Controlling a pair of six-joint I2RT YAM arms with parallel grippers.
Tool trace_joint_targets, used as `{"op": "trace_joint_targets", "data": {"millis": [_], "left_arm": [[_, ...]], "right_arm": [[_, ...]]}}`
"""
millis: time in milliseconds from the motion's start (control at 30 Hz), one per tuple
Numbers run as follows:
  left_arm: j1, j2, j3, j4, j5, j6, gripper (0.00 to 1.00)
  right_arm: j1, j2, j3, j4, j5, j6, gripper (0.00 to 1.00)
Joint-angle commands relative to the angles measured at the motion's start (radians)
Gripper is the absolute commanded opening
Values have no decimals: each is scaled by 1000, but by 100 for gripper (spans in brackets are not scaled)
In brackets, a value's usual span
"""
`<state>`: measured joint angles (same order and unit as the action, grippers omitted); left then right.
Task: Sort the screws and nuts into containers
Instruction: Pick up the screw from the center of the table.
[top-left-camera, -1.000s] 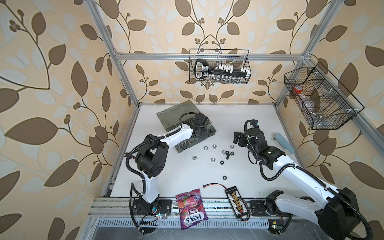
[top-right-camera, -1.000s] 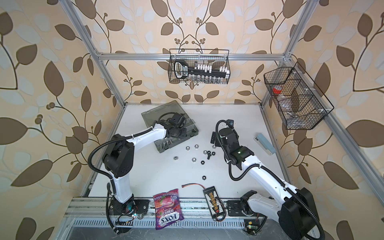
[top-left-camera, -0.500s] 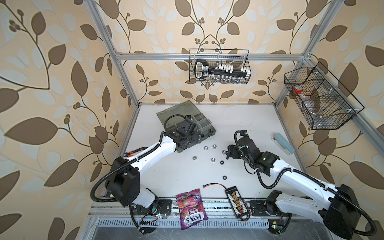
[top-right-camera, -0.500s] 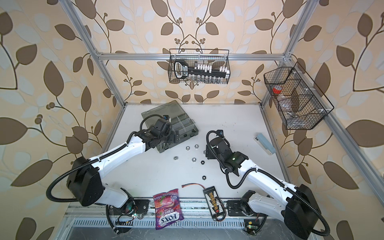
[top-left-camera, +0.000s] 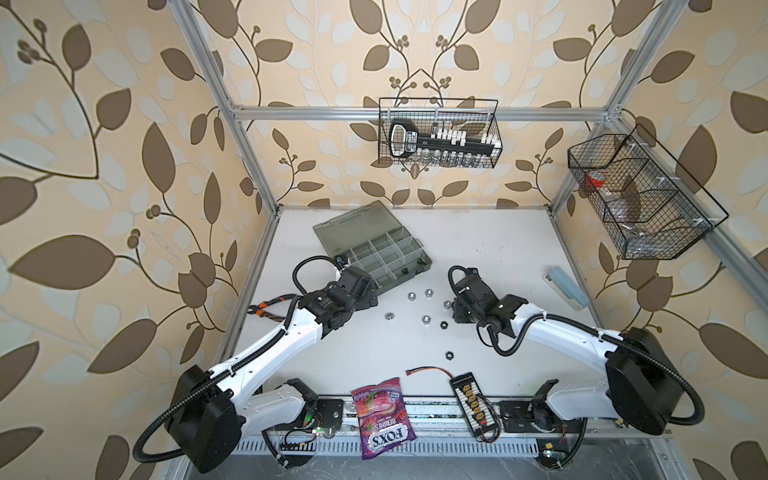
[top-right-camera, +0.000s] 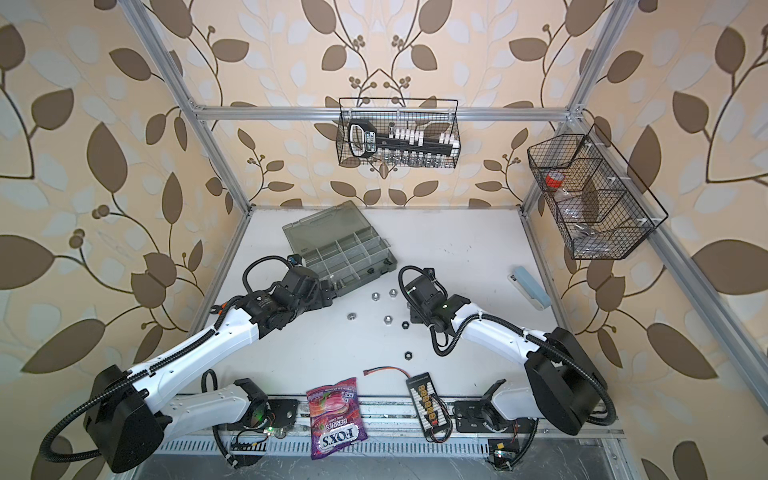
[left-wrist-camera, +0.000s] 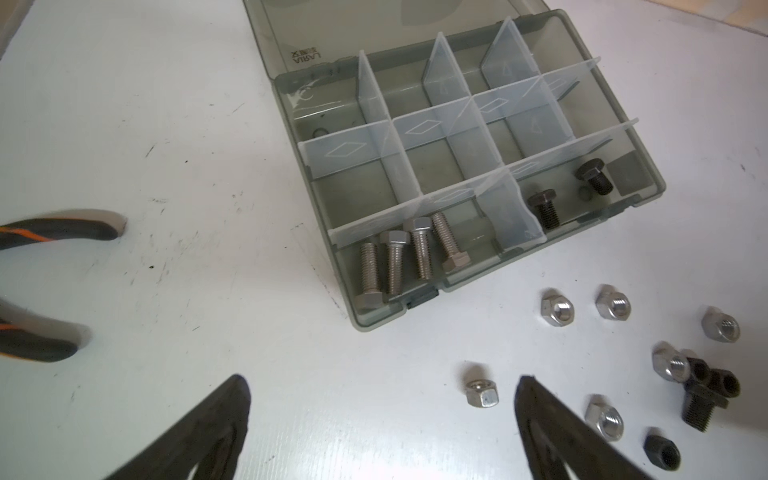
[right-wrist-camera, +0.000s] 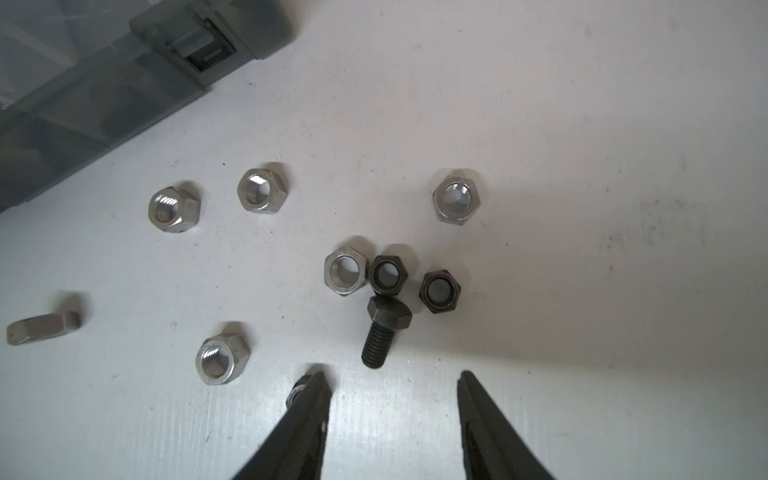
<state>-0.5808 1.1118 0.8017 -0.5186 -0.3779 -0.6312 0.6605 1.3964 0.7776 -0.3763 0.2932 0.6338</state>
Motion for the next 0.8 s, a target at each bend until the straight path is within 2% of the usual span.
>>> {"op": "trace_joint_targets", "data": {"millis": [0,267,767], "left_arm": [[11,-40,-21,-35,-69,-70,99],[17,-59,-43,-57,-111,-96,99],[25,-79,-60,-65,-124,-105,99]], "right_arm": [[-13,54,50,3,-40,-6,46],[-22,171,96,9,-61,-16,39],[-40,217,62,7,-74,37,36]]}}
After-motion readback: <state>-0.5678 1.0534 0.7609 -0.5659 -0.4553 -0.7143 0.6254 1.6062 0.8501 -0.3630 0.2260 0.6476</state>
